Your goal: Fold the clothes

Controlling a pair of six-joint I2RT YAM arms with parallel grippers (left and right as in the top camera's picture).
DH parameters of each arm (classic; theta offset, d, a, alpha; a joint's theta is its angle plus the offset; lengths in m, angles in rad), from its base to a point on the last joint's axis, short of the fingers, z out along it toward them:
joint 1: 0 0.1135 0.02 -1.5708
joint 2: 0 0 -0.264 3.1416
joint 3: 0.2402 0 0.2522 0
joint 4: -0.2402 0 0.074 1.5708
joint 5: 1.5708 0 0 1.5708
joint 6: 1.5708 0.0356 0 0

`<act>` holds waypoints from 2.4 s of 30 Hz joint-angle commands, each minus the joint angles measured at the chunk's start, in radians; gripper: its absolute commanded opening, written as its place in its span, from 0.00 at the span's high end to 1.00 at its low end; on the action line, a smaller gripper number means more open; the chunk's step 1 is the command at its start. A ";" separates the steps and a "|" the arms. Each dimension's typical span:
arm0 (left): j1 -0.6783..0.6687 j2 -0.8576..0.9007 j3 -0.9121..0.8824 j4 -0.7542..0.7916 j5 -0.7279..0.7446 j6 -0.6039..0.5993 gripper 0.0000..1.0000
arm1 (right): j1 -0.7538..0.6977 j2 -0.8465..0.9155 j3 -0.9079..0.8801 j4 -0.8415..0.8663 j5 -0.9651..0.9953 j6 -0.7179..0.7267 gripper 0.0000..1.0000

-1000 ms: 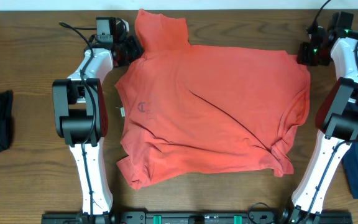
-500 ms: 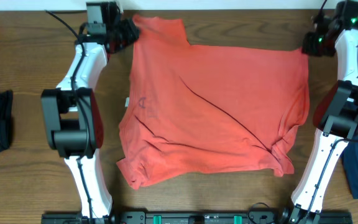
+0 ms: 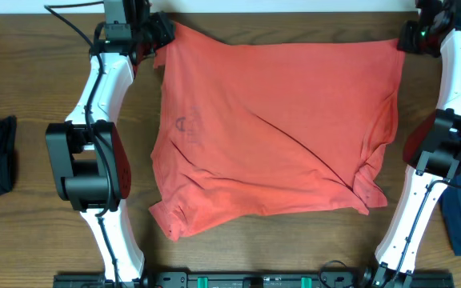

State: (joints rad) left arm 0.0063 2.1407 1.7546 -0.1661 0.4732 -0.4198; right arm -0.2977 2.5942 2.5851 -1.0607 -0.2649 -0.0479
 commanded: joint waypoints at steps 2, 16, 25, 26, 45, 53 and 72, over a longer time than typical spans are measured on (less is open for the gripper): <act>0.033 -0.016 0.020 0.027 -0.021 -0.023 0.94 | -0.042 -0.003 0.037 0.006 -0.021 0.033 0.99; 0.062 -0.024 0.111 -0.002 0.036 -0.031 0.94 | -0.114 -0.003 0.078 -0.019 -0.144 0.047 0.99; 0.062 -0.091 0.112 -0.181 0.039 0.031 0.94 | -0.114 -0.004 0.078 -0.129 -0.162 0.006 0.99; 0.062 -0.094 0.112 -0.216 0.039 0.051 0.94 | -0.114 -0.004 0.078 -0.140 -0.162 0.005 0.99; 0.063 -0.220 0.112 -0.500 0.039 0.210 0.94 | -0.113 -0.092 0.079 -0.273 -0.188 -0.066 0.99; 0.063 -0.282 0.112 -0.629 0.039 0.256 0.94 | -0.114 -0.144 0.079 -0.346 -0.203 -0.074 0.99; 0.063 -0.291 0.100 -0.983 0.018 0.368 0.94 | -0.122 -0.165 0.078 -0.603 -0.212 -0.077 0.99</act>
State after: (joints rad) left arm 0.0589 1.8717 1.8431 -1.1229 0.5125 -0.1101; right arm -0.4057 2.4672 2.6446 -1.6550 -0.4980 -0.1242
